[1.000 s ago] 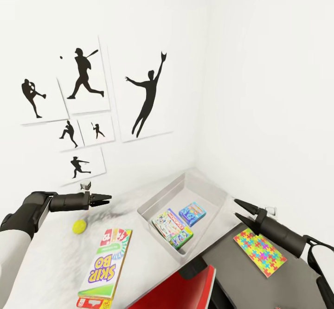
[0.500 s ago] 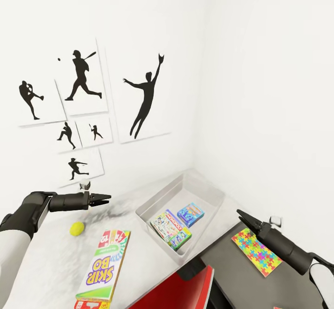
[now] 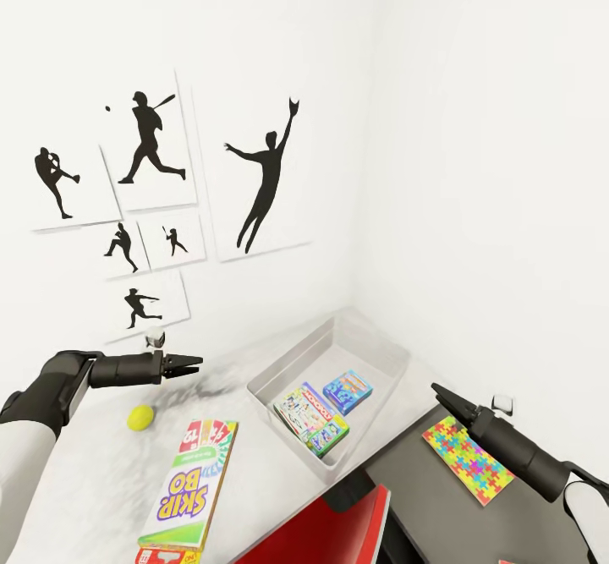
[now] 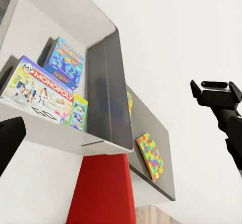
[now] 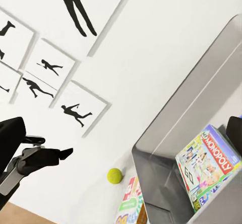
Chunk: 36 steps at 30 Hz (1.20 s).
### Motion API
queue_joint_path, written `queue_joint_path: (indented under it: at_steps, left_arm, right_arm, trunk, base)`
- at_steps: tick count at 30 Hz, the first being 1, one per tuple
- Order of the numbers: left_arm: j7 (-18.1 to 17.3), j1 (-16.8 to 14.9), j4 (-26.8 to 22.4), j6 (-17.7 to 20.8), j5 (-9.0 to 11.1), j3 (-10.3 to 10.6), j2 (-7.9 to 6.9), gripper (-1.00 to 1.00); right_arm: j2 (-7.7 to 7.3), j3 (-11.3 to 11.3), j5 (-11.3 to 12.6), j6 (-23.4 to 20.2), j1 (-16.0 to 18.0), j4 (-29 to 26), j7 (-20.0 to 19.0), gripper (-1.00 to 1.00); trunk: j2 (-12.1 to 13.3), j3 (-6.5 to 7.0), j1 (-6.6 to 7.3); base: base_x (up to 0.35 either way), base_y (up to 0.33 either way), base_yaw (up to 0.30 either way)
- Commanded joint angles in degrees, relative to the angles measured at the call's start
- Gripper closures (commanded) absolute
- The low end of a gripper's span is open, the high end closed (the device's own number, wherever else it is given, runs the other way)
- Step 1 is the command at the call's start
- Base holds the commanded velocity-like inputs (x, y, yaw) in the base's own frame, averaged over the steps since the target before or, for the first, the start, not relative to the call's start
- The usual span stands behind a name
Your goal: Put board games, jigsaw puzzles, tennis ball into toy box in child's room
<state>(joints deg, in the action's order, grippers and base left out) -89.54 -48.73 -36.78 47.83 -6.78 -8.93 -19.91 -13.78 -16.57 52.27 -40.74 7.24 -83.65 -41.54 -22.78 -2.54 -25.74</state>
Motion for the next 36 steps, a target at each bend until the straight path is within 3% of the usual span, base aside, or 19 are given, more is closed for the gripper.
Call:
queue_joint_path:
  at_steps: [1,9,27,36]
  left_arm:
    - [-0.46,-0.06,-0.04,0.6,-0.6,-0.21,0.04,-1.0]
    - [-0.46,-0.05,-0.04,0.53,-0.61,-0.19,0.05,-1.0]
    - [-0.46,-0.05,-0.04,0.51,-0.62,-0.21,0.05,-1.0]
    - [-0.46,-0.05,-0.04,0.51,-0.69,-0.21,0.05,-1.0]
  right_arm:
    - [0.01,-0.03,0.23,-0.35,0.06,0.01,-0.03,-1.0]
    - [-0.01,-0.1,0.2,-0.3,0.06,-0.09,-0.15,-1.0]
    - [-0.02,0.49,0.2,2.83,0.06,-0.12,-0.5,-1.0]
    - [-0.02,0.63,0.2,2.93,0.06,-0.15,-0.29,-1.0]
  trunk:
    - [-0.13,-0.14,-0.04]
    - [-0.13,0.03,-0.04]
    - [-0.13,1.59,-0.04]
    - [-0.13,2.29,-0.04]
  base:
    - [0.0,0.0,0.0]
    - [-0.029,0.0,0.01]
    - [-0.173,-0.064,0.108]
    - [-0.011,0.172,0.195]
